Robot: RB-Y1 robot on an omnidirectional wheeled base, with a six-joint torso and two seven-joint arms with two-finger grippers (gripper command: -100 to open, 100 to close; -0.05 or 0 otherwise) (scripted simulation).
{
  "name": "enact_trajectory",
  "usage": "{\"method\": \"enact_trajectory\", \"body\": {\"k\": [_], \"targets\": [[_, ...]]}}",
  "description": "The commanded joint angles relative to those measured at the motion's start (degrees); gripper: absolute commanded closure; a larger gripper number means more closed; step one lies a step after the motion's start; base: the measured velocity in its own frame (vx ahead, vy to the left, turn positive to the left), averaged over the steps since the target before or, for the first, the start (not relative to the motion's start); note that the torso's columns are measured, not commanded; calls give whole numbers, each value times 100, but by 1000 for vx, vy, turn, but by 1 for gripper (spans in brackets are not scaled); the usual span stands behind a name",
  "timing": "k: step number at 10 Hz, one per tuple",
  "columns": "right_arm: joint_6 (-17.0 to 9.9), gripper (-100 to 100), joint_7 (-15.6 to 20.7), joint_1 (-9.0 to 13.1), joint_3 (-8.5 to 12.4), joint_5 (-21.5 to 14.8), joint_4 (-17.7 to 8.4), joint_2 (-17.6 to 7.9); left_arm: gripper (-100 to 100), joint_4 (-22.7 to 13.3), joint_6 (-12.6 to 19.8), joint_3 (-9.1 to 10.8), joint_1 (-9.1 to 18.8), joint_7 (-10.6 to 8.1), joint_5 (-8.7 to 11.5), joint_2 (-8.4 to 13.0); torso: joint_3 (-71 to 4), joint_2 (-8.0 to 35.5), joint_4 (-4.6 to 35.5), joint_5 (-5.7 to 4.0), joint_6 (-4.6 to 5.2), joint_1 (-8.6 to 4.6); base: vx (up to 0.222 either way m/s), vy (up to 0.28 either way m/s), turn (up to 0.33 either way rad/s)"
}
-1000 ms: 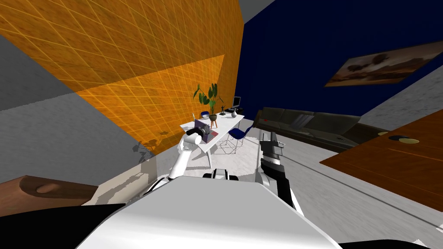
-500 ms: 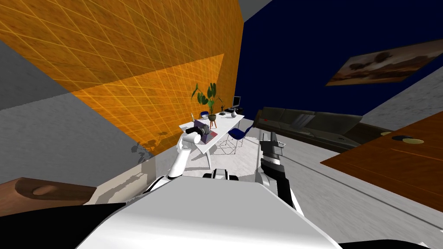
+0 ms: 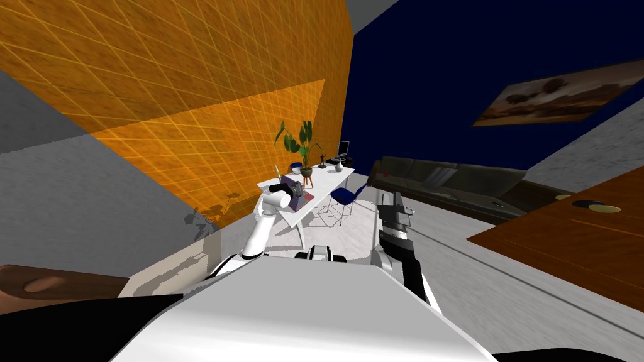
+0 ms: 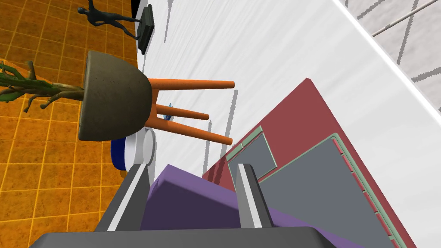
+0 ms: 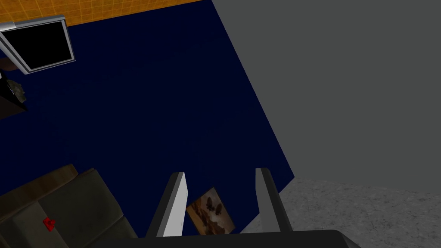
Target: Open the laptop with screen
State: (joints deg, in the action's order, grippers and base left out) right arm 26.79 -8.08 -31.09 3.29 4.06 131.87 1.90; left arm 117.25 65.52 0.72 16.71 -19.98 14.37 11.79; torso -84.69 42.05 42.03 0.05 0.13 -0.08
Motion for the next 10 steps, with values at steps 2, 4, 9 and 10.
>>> {"method": "enact_trajectory", "body": {"k": [2, 4, 9, 10], "targets": [[0, 0, 0, 0, 0, 0, 0, 0, 100, 144, 548, -37, -41, 5, 1, 151, 4, 4, -7, 6, -8, 9, 61, -39, -15], [0, 0, 0, 0, 0, 0, 0, 0, 100, 209, 823, -46, -33, 4, -6, 223, 6, 9, -4, 8, -15, 20, 58, -36, -19], [0, 0, 0, 0, 0, 0, 0, 0, 100, 338, 1507, -63, -17, 3, -20, 369, 19, 29, 6, 9, -34, 31, 58, -39, -11], [0, 0, 0, 0, 0, 0, 0, 0, 100, 403, 1687, -71, -9, 2, -27, 441, 18, 28, 2, 12, -33, 36, 51, -38, -22]]}}
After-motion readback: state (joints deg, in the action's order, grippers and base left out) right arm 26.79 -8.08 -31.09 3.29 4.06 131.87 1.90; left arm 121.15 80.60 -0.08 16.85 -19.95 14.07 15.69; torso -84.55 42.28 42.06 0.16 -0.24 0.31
